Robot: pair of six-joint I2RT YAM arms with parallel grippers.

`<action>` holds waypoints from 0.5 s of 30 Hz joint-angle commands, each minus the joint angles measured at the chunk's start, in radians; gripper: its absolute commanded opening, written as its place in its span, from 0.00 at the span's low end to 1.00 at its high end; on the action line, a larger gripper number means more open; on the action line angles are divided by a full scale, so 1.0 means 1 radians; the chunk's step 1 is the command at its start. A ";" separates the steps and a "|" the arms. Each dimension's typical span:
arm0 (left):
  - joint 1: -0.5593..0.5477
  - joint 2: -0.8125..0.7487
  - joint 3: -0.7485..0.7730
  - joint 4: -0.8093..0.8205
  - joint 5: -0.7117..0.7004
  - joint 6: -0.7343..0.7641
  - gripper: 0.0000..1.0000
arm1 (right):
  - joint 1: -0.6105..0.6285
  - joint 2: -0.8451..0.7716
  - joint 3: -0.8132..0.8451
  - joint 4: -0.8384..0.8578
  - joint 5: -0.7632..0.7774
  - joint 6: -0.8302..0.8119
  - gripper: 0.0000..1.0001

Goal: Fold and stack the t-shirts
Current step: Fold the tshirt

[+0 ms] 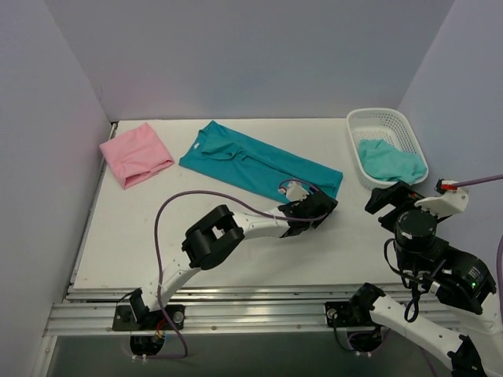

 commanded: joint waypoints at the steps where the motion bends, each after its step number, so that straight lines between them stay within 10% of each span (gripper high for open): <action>1: 0.023 0.066 0.039 -0.025 0.038 -0.018 0.72 | -0.003 -0.008 0.021 -0.024 0.053 0.007 0.76; 7: 0.033 0.096 0.054 0.027 0.067 -0.015 0.45 | -0.001 -0.034 0.027 -0.031 0.064 0.007 0.76; 10: 0.040 0.103 0.043 0.066 0.087 -0.011 0.05 | 0.000 -0.038 0.027 -0.035 0.070 0.008 0.77; 15: 0.043 0.091 0.005 0.129 0.109 0.032 0.02 | 0.002 -0.038 0.022 -0.024 0.069 0.011 0.76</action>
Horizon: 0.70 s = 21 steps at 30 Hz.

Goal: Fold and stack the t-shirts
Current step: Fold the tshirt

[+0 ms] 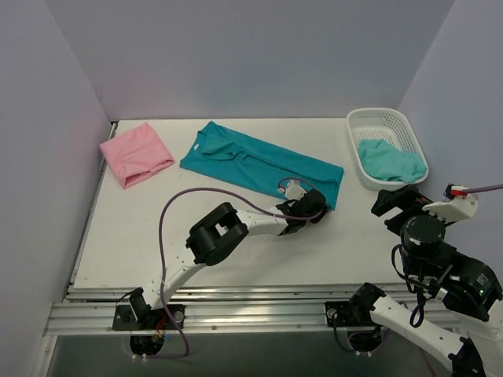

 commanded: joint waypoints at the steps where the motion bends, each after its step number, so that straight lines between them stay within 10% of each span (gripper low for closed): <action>1: 0.007 -0.003 -0.036 0.066 0.043 0.053 0.02 | 0.003 0.001 0.020 -0.003 0.042 0.010 0.76; 12: 0.016 -0.487 -0.802 0.221 0.071 0.263 0.02 | 0.006 0.065 -0.079 0.144 -0.084 -0.005 0.76; 21: -0.016 -0.943 -1.260 -0.012 -0.041 0.271 0.02 | 0.011 0.134 -0.345 0.339 -0.348 0.042 0.72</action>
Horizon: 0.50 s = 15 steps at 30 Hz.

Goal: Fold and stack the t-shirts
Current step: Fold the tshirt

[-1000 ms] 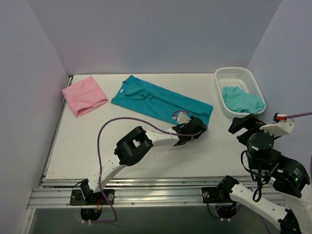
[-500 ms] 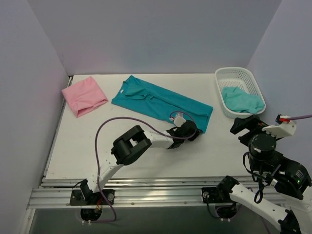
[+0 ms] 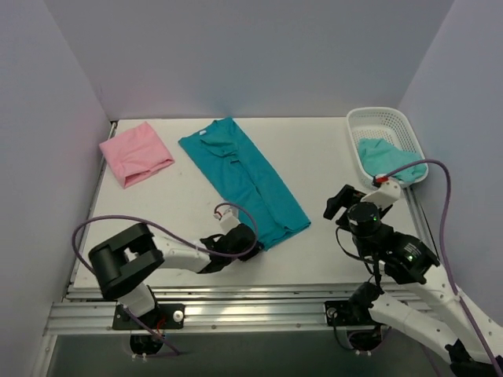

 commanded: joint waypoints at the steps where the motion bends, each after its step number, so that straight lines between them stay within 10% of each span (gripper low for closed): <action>1: -0.026 -0.180 -0.165 -0.249 -0.090 -0.002 0.02 | 0.016 0.034 -0.072 0.105 -0.123 0.033 0.71; 9: -0.061 -0.919 -0.344 -0.932 -0.256 -0.196 0.02 | 0.207 0.136 -0.270 0.315 -0.194 0.162 0.72; 15: -0.061 -1.261 -0.414 -1.052 -0.317 -0.185 0.02 | 0.480 0.423 -0.280 0.401 -0.096 0.308 0.75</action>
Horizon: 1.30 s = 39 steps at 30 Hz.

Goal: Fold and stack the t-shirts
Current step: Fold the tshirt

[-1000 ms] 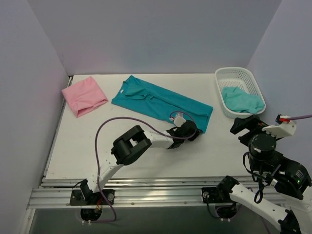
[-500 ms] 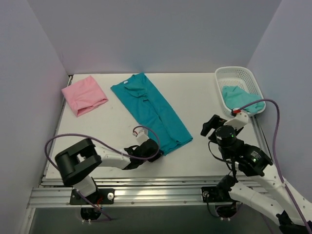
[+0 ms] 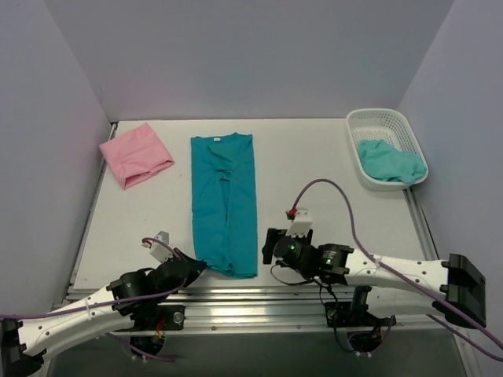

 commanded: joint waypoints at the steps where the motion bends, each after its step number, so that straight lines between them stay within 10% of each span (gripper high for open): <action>1: -0.002 -0.058 -0.027 -0.193 -0.092 -0.049 0.02 | 0.103 0.120 -0.001 0.065 0.069 0.121 0.75; 16: -0.002 0.511 0.152 -0.057 -0.059 -0.006 0.02 | 0.169 0.204 -0.165 0.347 -0.098 0.277 0.74; 29: -0.002 0.522 0.138 0.003 -0.064 0.006 0.02 | 0.255 0.407 -0.100 0.430 -0.097 0.328 0.50; 39: -0.002 0.530 0.131 0.008 -0.069 0.001 0.02 | 0.255 0.300 -0.099 0.256 0.024 0.368 0.52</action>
